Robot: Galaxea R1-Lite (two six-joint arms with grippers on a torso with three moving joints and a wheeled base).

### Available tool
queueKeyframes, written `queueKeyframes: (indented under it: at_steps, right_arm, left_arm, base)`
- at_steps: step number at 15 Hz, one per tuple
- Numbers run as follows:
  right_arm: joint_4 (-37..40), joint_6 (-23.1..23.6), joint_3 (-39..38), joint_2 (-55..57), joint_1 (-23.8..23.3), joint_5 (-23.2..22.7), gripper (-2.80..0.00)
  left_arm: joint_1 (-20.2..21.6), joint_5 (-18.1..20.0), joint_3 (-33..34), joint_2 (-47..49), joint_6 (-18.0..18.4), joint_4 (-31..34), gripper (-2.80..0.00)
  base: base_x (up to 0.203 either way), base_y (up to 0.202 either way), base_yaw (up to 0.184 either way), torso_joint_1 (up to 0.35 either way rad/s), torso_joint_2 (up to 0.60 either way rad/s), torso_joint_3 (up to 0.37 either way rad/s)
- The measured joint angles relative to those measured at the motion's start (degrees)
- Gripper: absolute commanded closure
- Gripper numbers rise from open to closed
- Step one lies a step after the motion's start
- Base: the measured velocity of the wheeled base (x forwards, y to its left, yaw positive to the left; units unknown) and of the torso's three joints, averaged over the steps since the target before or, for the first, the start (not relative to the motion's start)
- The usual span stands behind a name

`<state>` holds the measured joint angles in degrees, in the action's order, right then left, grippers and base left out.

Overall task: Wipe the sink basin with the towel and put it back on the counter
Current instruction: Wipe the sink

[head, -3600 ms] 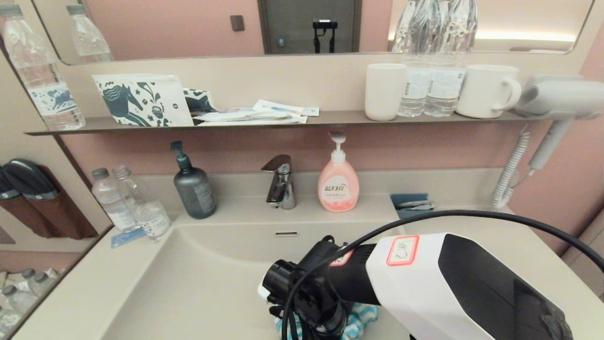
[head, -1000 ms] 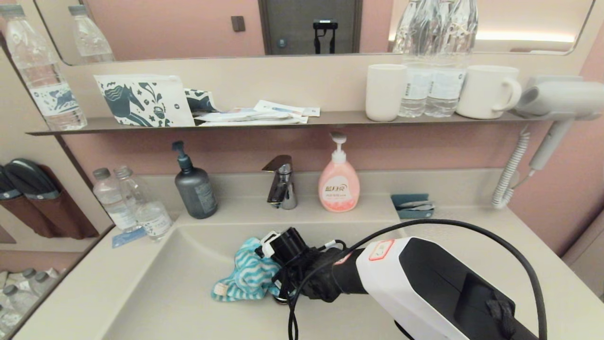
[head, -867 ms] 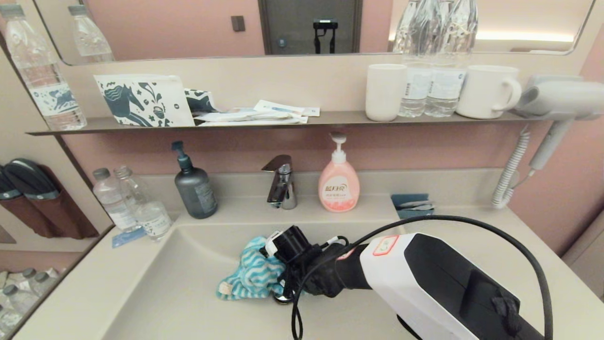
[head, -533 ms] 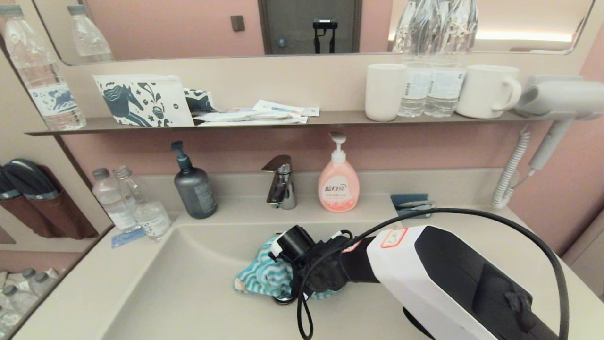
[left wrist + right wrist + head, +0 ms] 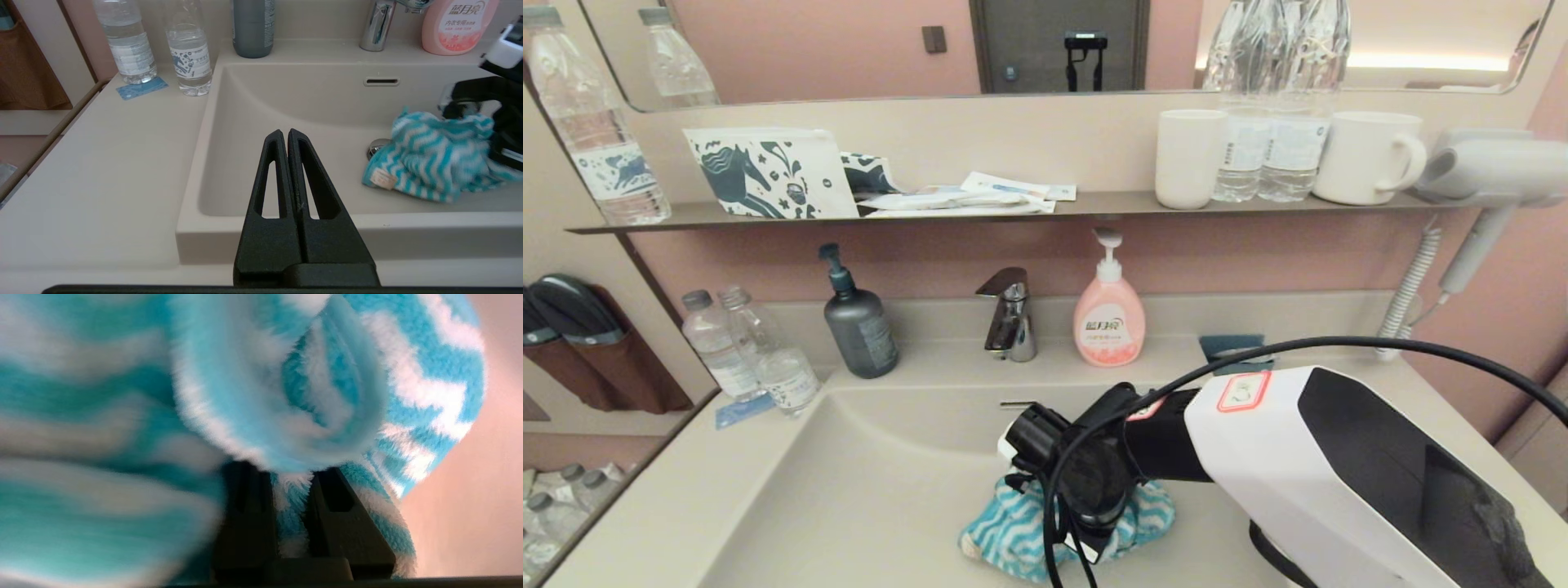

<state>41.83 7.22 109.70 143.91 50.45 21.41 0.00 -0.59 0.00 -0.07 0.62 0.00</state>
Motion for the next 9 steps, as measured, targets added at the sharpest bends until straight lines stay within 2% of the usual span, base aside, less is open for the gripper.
queueKeyframes:
  at_steps: [2, 5, 7, 9]
  right_arm:
    - [1.6, -0.2, -1.3, -1.4, 1.5, -1.0, 0.0]
    - [1.4, -1.9, -1.3, -1.7, 4.6, -5.3, 0.0]
    - [-1.1, -5.0, 0.3, -0.7, 6.7, -6.7, 0.0]
    - [-6.8, -7.5, 1.3, 0.5, 8.0, -8.1, 0.0]
  left_arm:
    - [0.0, 0.0, 0.0, 0.0, 0.0, 0.0, 0.0]
    - [0.0, 0.0, 0.0, 0.0, 0.0, 0.0, 0.0]
    - [0.0, 0.0, 0.0, 0.0, 0.0, 0.0, 0.0]
    - [0.0, 0.0, 0.0, 0.0, 0.0, 0.0, 0.0]
  base:
    - [0.0, 0.0, 0.0, 0.0, 0.0, 0.0]
    - [0.0, 0.0, 0.0, 0.0, 0.0, 0.0]
    - [0.0, 0.0, 0.0, 0.0, 0.0, 0.0]
    - [0.0, 0.0, 0.0, 0.0, 0.0, 0.0]
